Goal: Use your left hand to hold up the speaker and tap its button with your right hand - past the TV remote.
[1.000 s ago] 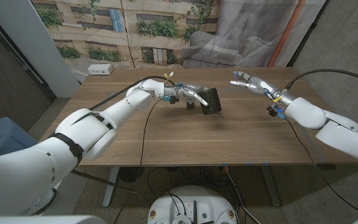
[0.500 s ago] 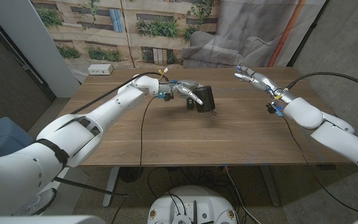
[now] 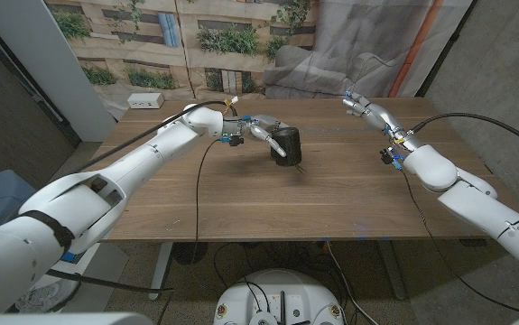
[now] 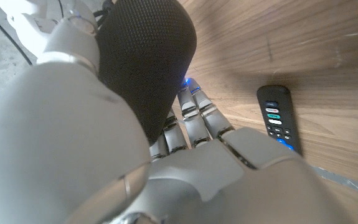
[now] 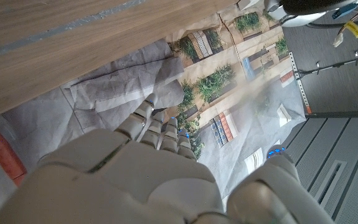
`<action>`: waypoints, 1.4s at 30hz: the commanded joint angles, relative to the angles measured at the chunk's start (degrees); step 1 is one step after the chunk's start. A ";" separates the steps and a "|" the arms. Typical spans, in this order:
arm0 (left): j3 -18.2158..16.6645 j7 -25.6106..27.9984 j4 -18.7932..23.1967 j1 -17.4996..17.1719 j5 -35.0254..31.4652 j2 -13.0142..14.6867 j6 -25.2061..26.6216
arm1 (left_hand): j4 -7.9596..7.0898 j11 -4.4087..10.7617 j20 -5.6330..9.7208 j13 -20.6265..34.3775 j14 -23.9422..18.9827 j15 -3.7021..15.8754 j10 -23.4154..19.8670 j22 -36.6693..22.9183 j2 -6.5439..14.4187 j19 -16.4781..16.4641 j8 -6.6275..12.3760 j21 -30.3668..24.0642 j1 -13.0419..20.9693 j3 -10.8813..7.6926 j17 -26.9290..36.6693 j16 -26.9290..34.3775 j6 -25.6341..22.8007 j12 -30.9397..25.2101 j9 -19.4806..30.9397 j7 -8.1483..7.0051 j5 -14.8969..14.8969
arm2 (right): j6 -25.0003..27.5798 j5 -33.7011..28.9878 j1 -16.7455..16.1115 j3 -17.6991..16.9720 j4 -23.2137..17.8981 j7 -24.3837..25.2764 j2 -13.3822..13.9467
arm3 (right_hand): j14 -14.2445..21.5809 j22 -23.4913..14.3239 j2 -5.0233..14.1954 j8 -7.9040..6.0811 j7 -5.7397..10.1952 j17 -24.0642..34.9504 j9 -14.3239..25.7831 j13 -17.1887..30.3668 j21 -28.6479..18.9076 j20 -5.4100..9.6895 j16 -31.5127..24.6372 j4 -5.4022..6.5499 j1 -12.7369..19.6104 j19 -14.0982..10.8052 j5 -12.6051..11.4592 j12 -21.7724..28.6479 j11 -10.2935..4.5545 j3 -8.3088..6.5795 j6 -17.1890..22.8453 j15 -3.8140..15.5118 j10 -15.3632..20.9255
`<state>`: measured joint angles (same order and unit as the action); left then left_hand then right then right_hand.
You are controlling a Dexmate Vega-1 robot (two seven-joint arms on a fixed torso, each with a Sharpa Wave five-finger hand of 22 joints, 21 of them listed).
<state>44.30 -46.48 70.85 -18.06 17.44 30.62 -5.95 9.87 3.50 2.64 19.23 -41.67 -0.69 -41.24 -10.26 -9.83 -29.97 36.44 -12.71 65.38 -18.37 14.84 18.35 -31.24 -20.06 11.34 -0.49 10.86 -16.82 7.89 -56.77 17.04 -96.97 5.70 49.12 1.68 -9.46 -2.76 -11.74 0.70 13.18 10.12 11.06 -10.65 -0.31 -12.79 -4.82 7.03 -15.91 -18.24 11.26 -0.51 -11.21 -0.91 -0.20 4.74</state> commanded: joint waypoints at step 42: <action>-2.66 27.81 14.92 -12.97 -20.70 10.15 -1.52 | -0.80 6.22 5.96 4.20 -6.01 13.44 -11.44 -0.12 16.11 -1.27 10.05 -0.08 -3.96 -1.24 -0.45 -1.17 -13.78 1.07 -0.43 -1.51 0.08 | -3.18 19.52 5.24 4.13 13.14 -5.01 -14.02 | -0.49 -0.12 2.41 0.05 -0.79 0.42 0.04 0.06 0.12 0.26 0.00 1.88 -2.10 0.47 -0.37 0.13 0.54 0.23 1.29 0.25 0.17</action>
<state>42.60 -23.53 84.72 -28.47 -0.77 40.41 -7.75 9.79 3.69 2.75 19.41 -42.18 -0.37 -41.68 -10.26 -9.83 -30.70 36.70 -12.70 65.38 -18.29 14.34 17.24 -31.24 -19.03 10.87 -0.49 10.86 -20.48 24.91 -52.33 20.41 -85.65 1.78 36.63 1.45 -9.45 -0.58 -11.74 -0.02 13.46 10.13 10.93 -10.65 -0.10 -12.79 -3.15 4.85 -15.68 -18.47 11.26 -0.51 -10.98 -0.20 0.02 4.72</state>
